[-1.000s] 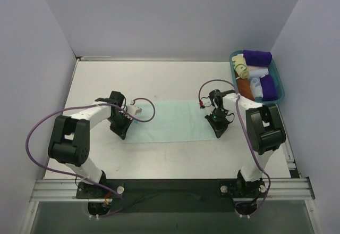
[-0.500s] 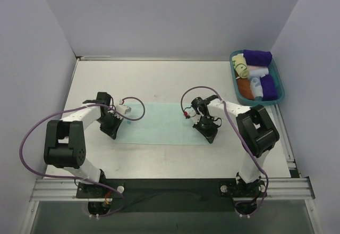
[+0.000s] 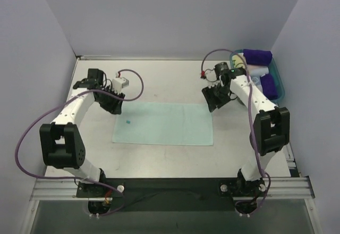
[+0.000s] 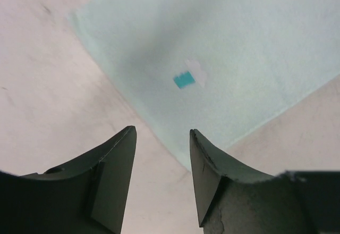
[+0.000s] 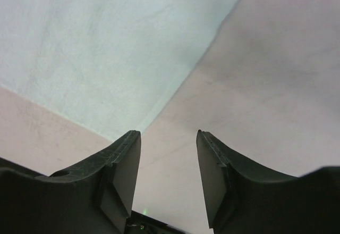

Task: Roll the towels
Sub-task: Flatten the towel, then fold the towel

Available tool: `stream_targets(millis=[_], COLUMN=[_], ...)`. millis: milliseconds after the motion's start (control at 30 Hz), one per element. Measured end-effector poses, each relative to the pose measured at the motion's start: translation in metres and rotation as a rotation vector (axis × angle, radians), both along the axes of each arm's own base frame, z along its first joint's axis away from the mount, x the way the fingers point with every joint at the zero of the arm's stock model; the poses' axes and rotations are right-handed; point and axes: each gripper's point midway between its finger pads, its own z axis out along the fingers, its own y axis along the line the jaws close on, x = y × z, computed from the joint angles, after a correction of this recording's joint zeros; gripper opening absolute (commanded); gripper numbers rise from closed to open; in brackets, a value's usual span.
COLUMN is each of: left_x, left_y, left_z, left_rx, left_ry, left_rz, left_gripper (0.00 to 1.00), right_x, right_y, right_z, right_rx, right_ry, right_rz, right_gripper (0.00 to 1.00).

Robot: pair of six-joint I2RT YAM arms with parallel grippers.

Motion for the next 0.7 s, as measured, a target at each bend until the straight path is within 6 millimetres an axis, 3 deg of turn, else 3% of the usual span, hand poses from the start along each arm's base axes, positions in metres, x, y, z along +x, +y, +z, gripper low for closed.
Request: stream_targets(millis=[133,267,367,500,700], left_x=[0.057,0.100,0.114,0.117,0.122], left_y=[-0.004,-0.006,-0.005,-0.002,0.000], left_z=[0.029,0.015,-0.012,-0.039,-0.048], left_rx=[-0.039,-0.058,-0.060,-0.055,-0.057], left_ry=[-0.111,-0.103,-0.044,0.017,0.031], left_rz=[0.033,0.075,0.102,0.126,0.147], left_gripper=[0.50,0.49,0.49,0.50,0.51], right_x=[0.054,0.083,0.090,0.091,0.101], right_y=[-0.014,-0.011,-0.011,-0.013,-0.013], right_z=[0.027,0.012,-0.016,-0.050,-0.065], right_rx=[0.019,0.011,-0.013,-0.043,-0.058], right_ry=[-0.112,-0.104,-0.046,0.027,0.038], right_rz=[-0.078,-0.096,-0.108,-0.117,-0.127], right_gripper=[0.43,0.41,0.41,0.41,0.40])
